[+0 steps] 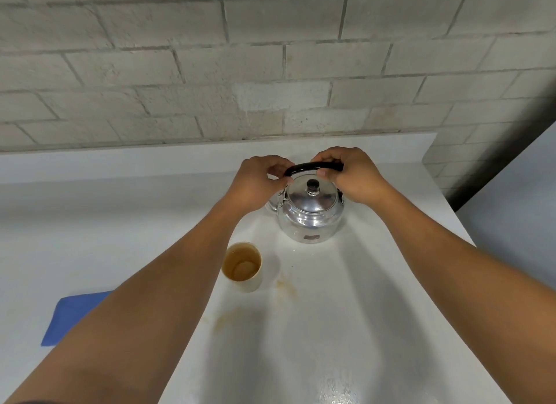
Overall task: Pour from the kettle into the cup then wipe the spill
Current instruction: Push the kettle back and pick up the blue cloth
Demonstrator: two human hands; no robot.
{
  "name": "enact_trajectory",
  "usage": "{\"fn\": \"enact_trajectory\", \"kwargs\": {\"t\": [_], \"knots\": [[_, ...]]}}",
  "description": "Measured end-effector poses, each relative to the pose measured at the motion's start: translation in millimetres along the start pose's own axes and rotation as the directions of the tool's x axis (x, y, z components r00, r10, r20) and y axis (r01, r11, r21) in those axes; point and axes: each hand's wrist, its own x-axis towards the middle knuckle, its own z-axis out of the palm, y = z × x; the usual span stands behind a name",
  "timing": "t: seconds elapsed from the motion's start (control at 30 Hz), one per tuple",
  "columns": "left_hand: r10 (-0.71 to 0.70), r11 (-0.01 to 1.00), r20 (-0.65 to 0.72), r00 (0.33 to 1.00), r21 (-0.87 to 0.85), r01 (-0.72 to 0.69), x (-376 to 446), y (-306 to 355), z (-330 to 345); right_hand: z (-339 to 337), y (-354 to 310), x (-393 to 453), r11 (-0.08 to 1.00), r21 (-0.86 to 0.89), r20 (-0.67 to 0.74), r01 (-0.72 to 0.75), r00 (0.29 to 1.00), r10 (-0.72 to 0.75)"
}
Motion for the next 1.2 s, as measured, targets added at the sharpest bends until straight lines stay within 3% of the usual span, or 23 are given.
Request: {"fn": "enact_trajectory", "kwargs": {"t": [0.23, 0.37, 0.57, 0.83, 1.07, 1.2], "knots": [[-0.021, 1.0, 0.015, 1.0, -0.012, 0.021, 2, -2, 0, -1, -2, 0, 1.0, -0.02, -0.004, -0.02, 1.0, 0.02], [-0.039, 0.997, 0.071, 0.997, -0.056, 0.043, -4, -3, -7, -3, -12, 1, 0.991, -0.124, 0.006, -0.05, 0.999, 0.051], [0.001, 1.0, 0.099, 0.995, -0.013, 0.001, -36, -7, -44, 20, -58, -9, 0.965, -0.244, 0.03, 0.093, 0.996, -0.089], [-0.042, 0.98, 0.183, 0.982, 0.198, 0.005, -107, -29, -133, 107, -134, -50, 0.934, -0.223, 0.173, 0.28, 0.954, -0.245], [-0.202, 0.935, 0.181, 0.962, 0.327, 0.135, -182, -84, -193, 205, -177, -82, 0.96, -0.102, 0.264, 0.26, 0.938, -0.226], [-0.298, 0.876, 0.164, 0.941, 0.438, 0.201, -211, -122, -212, 265, -188, -95, 0.965, -0.13, 0.386, 0.228, 0.908, -0.162]]}}
